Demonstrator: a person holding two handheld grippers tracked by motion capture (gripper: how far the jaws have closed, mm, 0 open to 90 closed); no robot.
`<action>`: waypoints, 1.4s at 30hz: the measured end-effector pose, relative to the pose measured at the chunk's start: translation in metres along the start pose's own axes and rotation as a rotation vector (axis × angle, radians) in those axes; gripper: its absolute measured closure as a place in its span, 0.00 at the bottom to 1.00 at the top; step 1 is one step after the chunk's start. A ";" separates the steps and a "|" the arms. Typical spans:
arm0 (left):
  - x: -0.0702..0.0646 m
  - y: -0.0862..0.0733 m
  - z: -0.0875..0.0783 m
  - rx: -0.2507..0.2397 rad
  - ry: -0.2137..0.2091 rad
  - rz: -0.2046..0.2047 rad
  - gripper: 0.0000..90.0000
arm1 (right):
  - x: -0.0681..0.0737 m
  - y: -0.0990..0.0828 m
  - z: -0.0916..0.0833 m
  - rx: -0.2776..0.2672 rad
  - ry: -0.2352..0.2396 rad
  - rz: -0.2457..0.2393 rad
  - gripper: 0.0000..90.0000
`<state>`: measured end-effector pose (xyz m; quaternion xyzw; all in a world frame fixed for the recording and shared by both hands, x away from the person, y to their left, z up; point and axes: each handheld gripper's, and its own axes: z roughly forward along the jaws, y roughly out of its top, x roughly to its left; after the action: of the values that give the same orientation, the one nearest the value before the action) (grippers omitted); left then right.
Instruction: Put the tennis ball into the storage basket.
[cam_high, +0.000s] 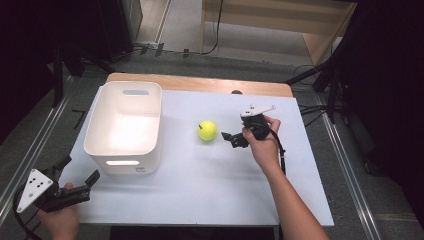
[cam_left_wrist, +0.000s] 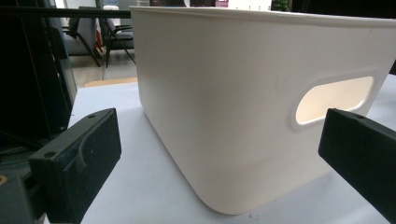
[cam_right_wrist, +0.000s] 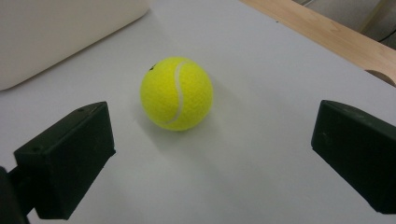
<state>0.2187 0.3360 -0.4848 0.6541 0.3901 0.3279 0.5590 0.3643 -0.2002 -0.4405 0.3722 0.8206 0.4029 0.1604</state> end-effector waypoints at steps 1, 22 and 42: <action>0.000 0.000 0.000 0.000 0.000 0.000 0.00 | 0.000 0.001 0.001 -0.001 0.001 -0.004 0.00; 0.000 0.000 0.000 0.000 0.001 -0.001 0.00 | 0.000 0.014 0.015 0.033 0.026 -0.022 0.00; 0.001 0.000 -0.001 -0.001 -0.001 -0.001 0.00 | 0.007 0.024 0.036 0.087 0.074 -0.042 0.00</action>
<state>0.2184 0.3368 -0.4846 0.6537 0.3901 0.3273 0.5598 0.3915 -0.1655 -0.4438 0.3463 0.8503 0.3769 0.1223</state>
